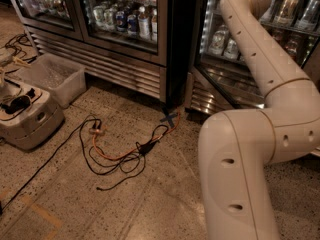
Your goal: Close left fridge door
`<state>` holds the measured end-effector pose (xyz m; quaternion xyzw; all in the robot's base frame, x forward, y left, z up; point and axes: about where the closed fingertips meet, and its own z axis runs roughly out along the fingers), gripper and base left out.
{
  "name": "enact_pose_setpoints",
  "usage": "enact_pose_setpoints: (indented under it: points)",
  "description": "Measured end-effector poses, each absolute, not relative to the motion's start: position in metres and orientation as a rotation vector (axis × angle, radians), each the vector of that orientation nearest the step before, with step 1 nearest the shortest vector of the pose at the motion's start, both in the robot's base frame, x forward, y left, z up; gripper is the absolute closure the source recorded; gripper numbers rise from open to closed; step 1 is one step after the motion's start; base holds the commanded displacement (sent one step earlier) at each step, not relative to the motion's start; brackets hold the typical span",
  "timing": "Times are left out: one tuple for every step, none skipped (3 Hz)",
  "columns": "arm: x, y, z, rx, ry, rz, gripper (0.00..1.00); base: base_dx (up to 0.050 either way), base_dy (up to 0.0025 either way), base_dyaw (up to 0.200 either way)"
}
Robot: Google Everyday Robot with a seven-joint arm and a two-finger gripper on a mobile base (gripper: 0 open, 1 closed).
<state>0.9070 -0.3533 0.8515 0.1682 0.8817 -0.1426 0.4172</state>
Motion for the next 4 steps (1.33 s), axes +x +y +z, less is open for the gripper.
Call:
enact_pose_setpoints:
  points:
    - [0.9065, -0.3496, 0.8475, 0.425, 2.214, -0.361, 1.00, 0.000, 0.00000, 0.000]
    - [0.9051, -0.3474, 0.8472, 0.426, 2.214, -0.363, 1.00, 0.000, 0.00000, 0.000]
    - [0.9043, -0.3570, 0.8416, 0.455, 2.206, -0.413, 1.00, 0.000, 0.00000, 0.000]
    - [0.9043, -0.3571, 0.8415, 0.455, 2.206, -0.413, 1.00, 0.000, 0.00000, 0.000]
